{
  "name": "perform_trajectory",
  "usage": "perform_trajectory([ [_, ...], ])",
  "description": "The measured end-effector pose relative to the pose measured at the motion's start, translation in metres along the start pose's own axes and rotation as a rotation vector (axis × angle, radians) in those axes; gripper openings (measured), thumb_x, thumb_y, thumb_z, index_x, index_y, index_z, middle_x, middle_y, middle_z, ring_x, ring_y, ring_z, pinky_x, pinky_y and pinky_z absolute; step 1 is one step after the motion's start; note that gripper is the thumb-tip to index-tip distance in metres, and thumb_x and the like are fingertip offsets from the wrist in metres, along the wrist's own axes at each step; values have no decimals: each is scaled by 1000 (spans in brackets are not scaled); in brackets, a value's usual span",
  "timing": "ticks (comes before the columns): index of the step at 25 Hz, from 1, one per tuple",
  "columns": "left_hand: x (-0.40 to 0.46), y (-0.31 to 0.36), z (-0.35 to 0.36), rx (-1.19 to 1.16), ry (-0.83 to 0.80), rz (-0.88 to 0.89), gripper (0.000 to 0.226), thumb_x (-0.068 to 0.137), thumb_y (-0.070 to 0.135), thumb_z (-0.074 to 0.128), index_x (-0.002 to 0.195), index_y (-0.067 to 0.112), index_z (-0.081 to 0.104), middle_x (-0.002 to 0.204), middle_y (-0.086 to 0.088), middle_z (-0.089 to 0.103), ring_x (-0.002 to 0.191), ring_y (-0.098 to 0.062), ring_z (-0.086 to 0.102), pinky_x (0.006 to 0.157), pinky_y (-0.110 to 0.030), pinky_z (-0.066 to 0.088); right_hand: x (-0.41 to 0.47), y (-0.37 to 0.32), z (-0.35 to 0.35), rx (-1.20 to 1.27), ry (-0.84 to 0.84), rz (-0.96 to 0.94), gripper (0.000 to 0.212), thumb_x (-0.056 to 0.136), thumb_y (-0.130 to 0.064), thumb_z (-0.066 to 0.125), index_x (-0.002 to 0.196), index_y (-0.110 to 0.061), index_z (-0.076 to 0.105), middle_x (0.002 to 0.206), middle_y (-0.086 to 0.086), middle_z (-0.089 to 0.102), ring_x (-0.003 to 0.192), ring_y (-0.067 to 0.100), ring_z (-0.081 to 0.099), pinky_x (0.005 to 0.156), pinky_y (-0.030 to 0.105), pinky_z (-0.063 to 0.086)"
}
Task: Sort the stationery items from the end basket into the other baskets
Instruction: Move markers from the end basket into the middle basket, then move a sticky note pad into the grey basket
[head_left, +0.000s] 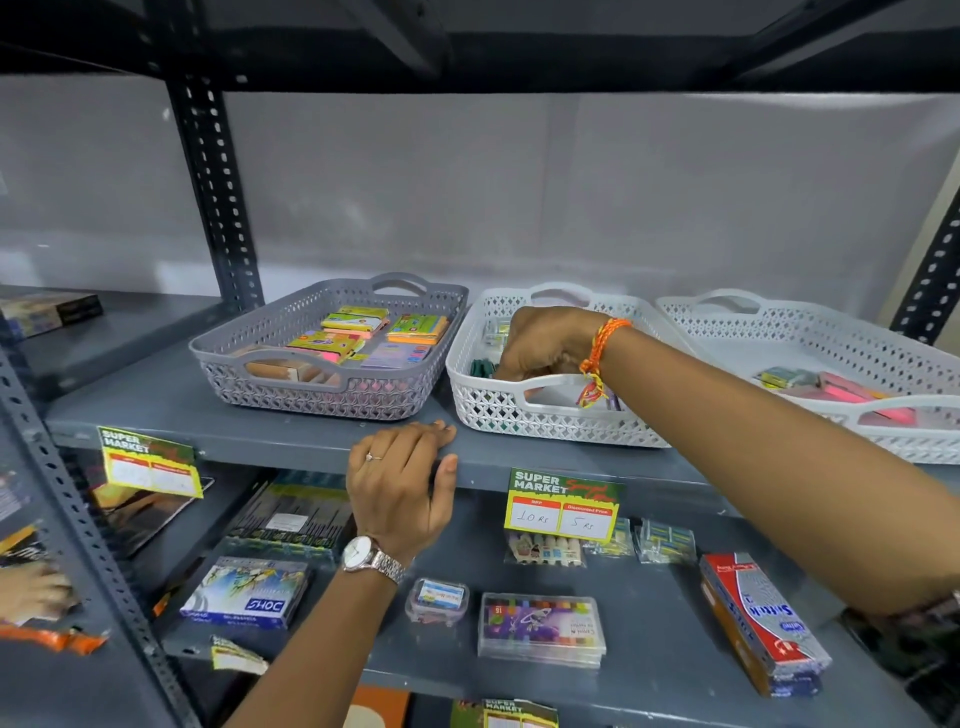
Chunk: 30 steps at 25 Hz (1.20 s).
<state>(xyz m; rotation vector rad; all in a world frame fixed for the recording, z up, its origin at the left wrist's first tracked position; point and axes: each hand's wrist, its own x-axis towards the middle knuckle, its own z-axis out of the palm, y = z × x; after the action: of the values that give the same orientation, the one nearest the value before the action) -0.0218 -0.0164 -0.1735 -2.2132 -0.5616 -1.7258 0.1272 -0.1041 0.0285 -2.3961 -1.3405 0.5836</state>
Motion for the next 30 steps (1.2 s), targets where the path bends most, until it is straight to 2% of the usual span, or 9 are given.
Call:
perform_trajectory([
  [4,-1,-1,1,8,4,3,36,100,38,41,99,21,73,101,8,77,89,-17,65,79,-36,38,-2,2,-1,149,-28,-20,13,74,0,76,65,4,67,44,6,64,33,12,58,37,18,48],
  [8,-2,-1,3,13,11,-6,38,100,38,40,98,20,74,100,7,77,88,-18,66,80,-37,39,-10,24,-24,399,33,-24,32,77,1,78,101,20,68,72,18,73,55,17,71,66,25,62],
  [13,-2,0,4,11,23,-22,39,101,38,40,98,20,74,98,4,77,87,-20,68,80,-38,40,-49,87,-86,533,289,-65,34,83,4,71,110,22,62,99,31,67,70,22,71,66,21,61],
  [15,-1,1,3,19,29,-28,38,101,38,40,98,21,74,98,4,77,87,-20,67,81,-38,39,-59,129,-109,419,400,38,28,83,2,71,105,19,66,98,29,70,72,24,72,70,26,63],
  [17,0,3,4,28,33,-33,38,100,38,40,97,21,73,97,5,77,88,-19,65,82,-38,38,-62,169,-127,106,483,196,24,82,-10,75,89,13,72,86,23,75,78,34,73,83,42,62],
  [19,-1,4,4,28,36,-39,38,100,38,40,96,21,73,96,4,77,88,-19,64,82,-38,38,-62,194,-129,-254,408,345,33,82,-25,74,69,5,70,70,14,73,70,32,70,85,43,59],
  [22,-2,4,4,21,31,-52,41,101,39,38,96,20,73,96,3,77,88,-20,65,83,-38,38,-54,216,-110,-537,231,420,36,85,-28,64,57,-7,58,60,6,62,56,23,59,73,38,55],
  [26,-2,5,4,17,16,-66,41,101,40,37,96,20,73,97,3,77,88,-21,66,84,-38,38,-49,234,-103,-669,225,420,28,82,-31,56,61,-13,50,68,2,58,70,23,61,77,35,56],
  [30,-3,5,3,17,11,-71,42,102,40,36,97,20,73,98,2,77,89,-20,64,83,-39,39,-53,221,-103,-672,165,383,25,88,-22,53,80,-4,69,79,7,67,72,22,61,84,38,55],
])
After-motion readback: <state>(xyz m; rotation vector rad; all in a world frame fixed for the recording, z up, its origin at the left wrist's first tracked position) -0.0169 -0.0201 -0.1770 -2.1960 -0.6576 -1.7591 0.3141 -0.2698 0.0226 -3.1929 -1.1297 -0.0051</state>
